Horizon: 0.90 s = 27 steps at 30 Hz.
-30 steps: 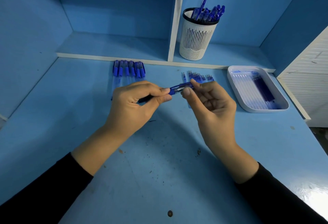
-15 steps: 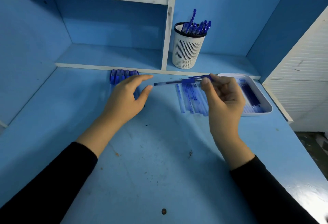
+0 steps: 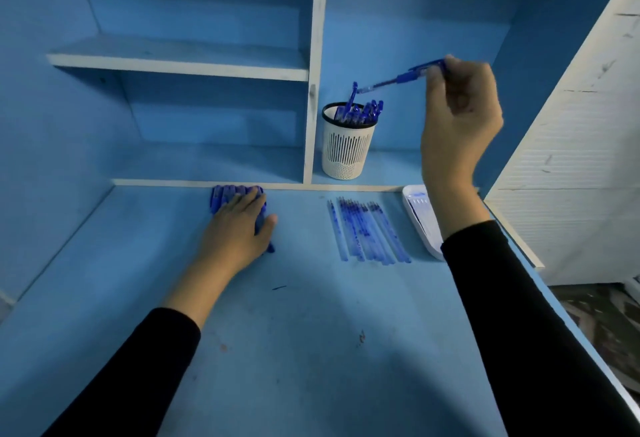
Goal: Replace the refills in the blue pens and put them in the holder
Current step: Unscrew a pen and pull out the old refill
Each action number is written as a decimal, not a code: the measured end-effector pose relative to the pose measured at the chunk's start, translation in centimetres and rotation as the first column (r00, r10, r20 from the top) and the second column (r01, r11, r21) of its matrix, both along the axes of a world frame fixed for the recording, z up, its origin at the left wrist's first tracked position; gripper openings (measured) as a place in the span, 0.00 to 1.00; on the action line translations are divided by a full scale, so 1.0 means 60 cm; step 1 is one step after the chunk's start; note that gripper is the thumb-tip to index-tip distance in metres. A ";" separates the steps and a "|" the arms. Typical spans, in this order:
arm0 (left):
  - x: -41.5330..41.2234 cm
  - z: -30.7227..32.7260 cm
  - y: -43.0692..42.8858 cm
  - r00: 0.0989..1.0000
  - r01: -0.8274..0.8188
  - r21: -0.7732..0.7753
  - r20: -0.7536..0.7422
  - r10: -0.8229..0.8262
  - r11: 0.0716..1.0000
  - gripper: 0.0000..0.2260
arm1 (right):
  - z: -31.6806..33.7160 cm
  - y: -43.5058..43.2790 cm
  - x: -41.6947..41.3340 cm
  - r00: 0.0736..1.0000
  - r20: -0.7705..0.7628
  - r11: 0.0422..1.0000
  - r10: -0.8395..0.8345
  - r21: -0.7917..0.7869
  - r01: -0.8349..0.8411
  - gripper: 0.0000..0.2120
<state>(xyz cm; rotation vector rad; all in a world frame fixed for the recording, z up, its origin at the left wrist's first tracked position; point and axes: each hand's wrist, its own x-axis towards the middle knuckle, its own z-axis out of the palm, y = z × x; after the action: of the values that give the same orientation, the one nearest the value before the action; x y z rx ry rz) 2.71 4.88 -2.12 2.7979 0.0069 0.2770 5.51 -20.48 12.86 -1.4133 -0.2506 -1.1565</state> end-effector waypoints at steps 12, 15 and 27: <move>-0.007 0.009 -0.005 0.999 -0.023 -0.007 -0.034 0.023 1.000 0.27 | -0.014 0.057 0.145 0.891 -0.399 0.659 -0.215 -0.733 -0.169 0.07; -0.005 0.009 -0.005 0.999 -0.024 -0.001 -0.026 0.024 1.000 0.26 | -0.016 0.055 0.150 0.910 -0.320 0.527 -0.263 -0.838 -0.143 0.10; -0.027 0.031 0.009 0.994 0.043 -0.151 0.108 -0.027 0.988 0.21 | -0.134 0.116 0.002 0.890 -0.456 0.742 0.008 -0.594 -0.311 0.09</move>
<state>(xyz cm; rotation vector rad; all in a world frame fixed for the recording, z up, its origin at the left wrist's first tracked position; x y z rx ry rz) 1.08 5.41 -0.26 2.6249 -0.0444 0.3980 5.66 -13.55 4.80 -2.1824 -0.4921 -0.5807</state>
